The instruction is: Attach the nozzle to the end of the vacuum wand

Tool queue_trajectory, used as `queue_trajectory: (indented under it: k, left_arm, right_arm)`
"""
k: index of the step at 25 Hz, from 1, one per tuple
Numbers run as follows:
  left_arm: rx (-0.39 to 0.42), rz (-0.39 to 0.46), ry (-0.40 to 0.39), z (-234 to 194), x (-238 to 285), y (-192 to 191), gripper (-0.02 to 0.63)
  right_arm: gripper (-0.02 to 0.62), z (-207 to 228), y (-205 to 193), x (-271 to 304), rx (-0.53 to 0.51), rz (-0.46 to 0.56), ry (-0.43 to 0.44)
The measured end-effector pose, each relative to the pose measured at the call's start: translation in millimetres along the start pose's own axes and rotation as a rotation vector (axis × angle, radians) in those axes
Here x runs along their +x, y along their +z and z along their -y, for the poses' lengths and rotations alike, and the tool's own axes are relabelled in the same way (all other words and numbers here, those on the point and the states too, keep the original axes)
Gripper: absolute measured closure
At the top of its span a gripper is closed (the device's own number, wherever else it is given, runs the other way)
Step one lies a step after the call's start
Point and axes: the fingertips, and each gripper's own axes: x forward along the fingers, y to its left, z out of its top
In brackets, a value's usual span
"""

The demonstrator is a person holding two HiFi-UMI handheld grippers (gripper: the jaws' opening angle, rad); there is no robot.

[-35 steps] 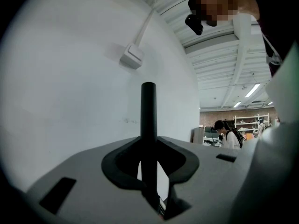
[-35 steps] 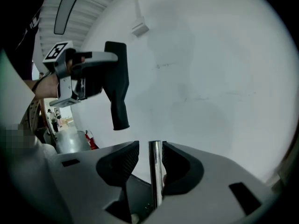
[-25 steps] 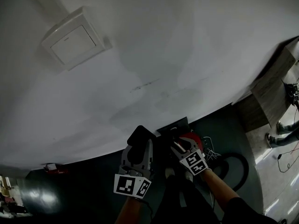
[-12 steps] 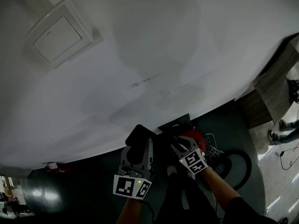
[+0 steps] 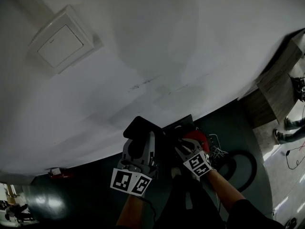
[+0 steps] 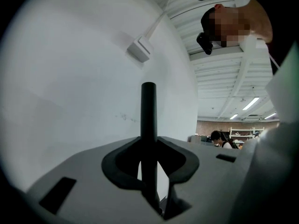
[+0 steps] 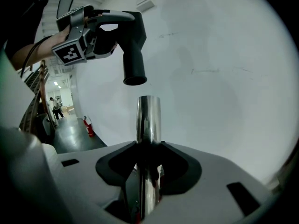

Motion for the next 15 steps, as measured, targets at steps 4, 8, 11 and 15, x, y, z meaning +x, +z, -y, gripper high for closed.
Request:
queue_trajectory:
  k: [4, 8, 11, 15]
  left_arm:
    - [-0.053, -0.017, -0.042, 5, 14, -2, 0.520]
    - [-0.089, -0.047, -0.067, 6, 26, -14, 0.519]
    - [-0.099, -0.071, -0.073, 5, 31, -23, 0.520]
    - [-0.095, -0.092, -0.067, 1, 34, -30, 0.520]
  right_arm:
    - [0.436, -2, 0, -2, 0.000, -0.004, -0.006]
    - [0.436, -2, 0, -1, 0.000, -0.002, -0.010]
    - [0.436, -1, 1, 0, 0.002, 0.003, -0.013]
    - [0.436, 0, 2, 1, -0.001, 0.009, -0.012]
